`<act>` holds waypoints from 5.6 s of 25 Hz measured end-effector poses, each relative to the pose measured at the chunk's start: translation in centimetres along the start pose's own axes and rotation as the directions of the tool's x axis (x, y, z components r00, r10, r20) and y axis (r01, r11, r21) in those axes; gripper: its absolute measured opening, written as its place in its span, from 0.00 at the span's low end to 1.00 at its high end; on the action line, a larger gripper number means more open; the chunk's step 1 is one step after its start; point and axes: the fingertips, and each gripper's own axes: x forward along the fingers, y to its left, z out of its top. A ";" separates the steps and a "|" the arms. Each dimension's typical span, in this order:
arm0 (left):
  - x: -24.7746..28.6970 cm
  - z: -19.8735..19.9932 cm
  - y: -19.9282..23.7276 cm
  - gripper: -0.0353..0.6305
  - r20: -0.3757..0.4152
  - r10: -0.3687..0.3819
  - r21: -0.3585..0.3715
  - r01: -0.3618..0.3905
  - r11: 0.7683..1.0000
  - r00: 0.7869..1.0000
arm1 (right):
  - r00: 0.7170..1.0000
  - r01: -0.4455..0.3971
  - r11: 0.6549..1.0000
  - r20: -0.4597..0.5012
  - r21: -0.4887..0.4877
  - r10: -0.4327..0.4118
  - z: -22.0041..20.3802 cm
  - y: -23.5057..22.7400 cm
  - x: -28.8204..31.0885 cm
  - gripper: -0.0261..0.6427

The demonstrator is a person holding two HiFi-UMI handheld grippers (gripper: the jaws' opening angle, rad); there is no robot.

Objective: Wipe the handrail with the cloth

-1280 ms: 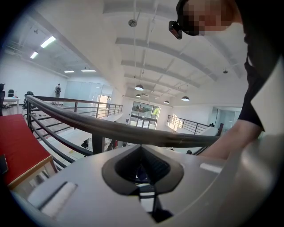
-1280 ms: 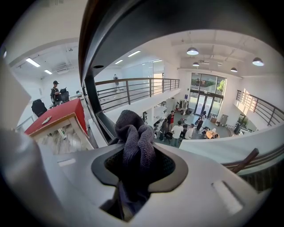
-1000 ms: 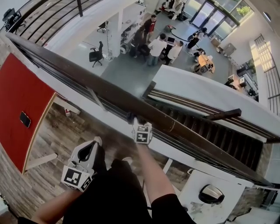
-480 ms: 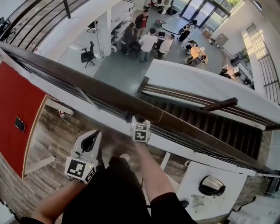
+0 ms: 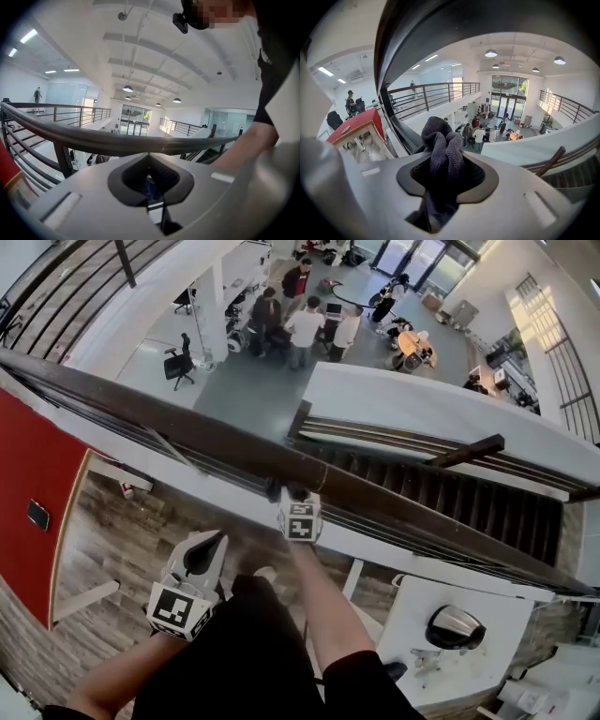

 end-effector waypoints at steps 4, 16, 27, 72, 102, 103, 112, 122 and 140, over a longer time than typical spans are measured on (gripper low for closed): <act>0.1 -0.5 -1.0 0.05 -0.008 -0.015 -0.004 0.015 1.000 1.000 | 1.000 -0.003 1.000 -0.005 -0.004 0.003 -0.2 -0.5 -0.2 0.22; 0.8 -0.9 -3.0 0.05 -0.013 -0.046 -0.023 0.046 0.999 0.999 | 0.999 0.033 0.999 -0.006 0.015 -0.033 -1.2 -3.5 -2.1 0.22; 1.5 -1.3 -5.3 0.05 -0.029 -0.099 -0.018 0.098 0.995 0.995 | 0.996 0.087 0.994 -0.012 0.059 -0.086 -2.5 -6.8 -4.2 0.22; -8.5 -3.0 14.4 0.05 -0.019 0.141 -0.112 -0.142 0.984 0.990 | 0.975 -0.131 0.991 -0.176 0.027 0.134 -2.0 19.1 10.7 0.22; -10.2 -4.8 20.5 0.05 -0.142 0.112 -0.041 -0.119 0.992 0.984 | 0.981 -0.038 0.963 -0.174 0.268 0.087 -2.1 18.5 19.5 0.23; -10.2 -4.7 20.3 0.05 -0.141 0.113 -0.036 -0.119 0.992 0.984 | 0.981 -0.037 0.966 -0.177 0.254 0.084 -2.2 18.4 19.4 0.23; -10.6 -5.5 17.8 0.05 -0.179 0.126 -0.097 -0.145 0.985 0.976 | 0.983 -0.024 0.975 -0.174 0.221 0.063 -3.1 16.0 17.8 0.23; -11.2 -6.4 15.5 0.05 -0.193 0.126 -0.124 -0.152 0.981 0.973 | 0.985 0.014 0.964 -0.169 0.264 0.032 -4.8 13.1 15.9 0.23; -11.6 -5.0 13.0 0.05 -0.120 0.138 -0.161 -0.156 0.974 0.983 | 0.982 0.032 0.971 -0.188 0.236 0.014 -7.1 7.7 12.9 0.25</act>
